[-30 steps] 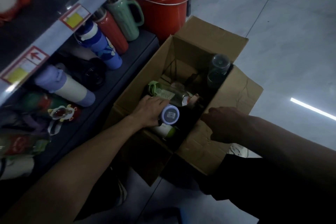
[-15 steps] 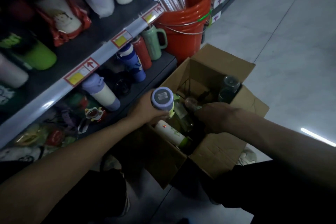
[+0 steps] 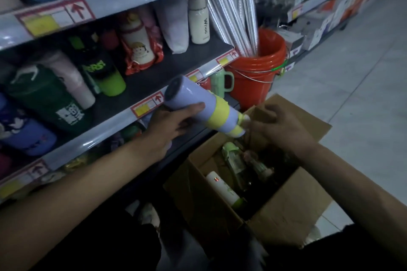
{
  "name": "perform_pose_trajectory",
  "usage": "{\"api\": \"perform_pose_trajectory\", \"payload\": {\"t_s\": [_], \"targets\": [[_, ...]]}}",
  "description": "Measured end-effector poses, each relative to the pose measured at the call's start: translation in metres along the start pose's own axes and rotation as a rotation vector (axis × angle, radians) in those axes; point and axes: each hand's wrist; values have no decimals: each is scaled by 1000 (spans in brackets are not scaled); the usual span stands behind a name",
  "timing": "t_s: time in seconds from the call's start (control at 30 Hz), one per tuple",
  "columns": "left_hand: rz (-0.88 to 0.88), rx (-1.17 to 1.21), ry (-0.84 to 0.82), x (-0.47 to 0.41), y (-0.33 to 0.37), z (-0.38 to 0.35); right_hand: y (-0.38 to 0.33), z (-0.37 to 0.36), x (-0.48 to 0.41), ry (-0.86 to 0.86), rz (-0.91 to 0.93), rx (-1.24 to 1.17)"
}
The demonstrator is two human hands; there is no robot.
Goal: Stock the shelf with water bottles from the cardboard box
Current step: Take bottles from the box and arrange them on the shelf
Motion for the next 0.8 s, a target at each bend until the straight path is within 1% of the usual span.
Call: {"api": "perform_pose_trajectory", "payload": {"t_s": [0.03, 0.07, 0.1, 0.17, 0.2, 0.23, 0.33, 0.4, 0.47, 0.53, 0.57, 0.6, 0.67, 0.73, 0.8], "targets": [[3, 45, 6, 2, 1, 0, -5, -5, -1, -42, -128, -199], [9, 97, 24, 2, 1, -1, -8, -9, -5, -97, -263, -332], [7, 141, 38, 3, -1, -3, -11, -13, -9, -163, -365, -404], [30, 246, 73, 4, -8, -8, -9, -21, -15, -340, -486, -593], [52, 300, 70, 6, -11, -10, -7, -26, -15, -433, -507, -726], [63, 336, 45, 6, -16, -11, -7, -31, -15, -485, -501, -830], [59, 329, -49, 8, -26, -14, -7, -40, -20, -502, -456, -1009], [-13, 228, -133, 8, -29, -13, -7, -43, -22, -525, -434, -1098], [-46, 144, -274, 9, -26, -9, -5, -41, -27, -491, -460, -1131], [61, 218, -384, 6, -20, -3, -5, -36, -35, -405, -512, -1076], [138, 304, -387, 5, -18, 0, -7, -34, -39, -364, -533, -1044], [226, 405, -354, 4, -14, 1, -8, -32, -43, -322, -535, -1043], [366, 513, -247, 3, -10, 1, -9, -30, -45, -296, -443, -1057], [430, 487, -194, 4, -11, -3, -7, -32, -44, -353, -343, -1033], [444, 438, -203, 6, -15, -7, -9, -34, -39, -479, -240, -982]]}}
Point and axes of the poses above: each hand's wrist, its own x-axis away from the middle knuckle, its own z-axis out of the back of the hand, y = z × x, and after that the axes turned 12 degrees about -z, right-handed
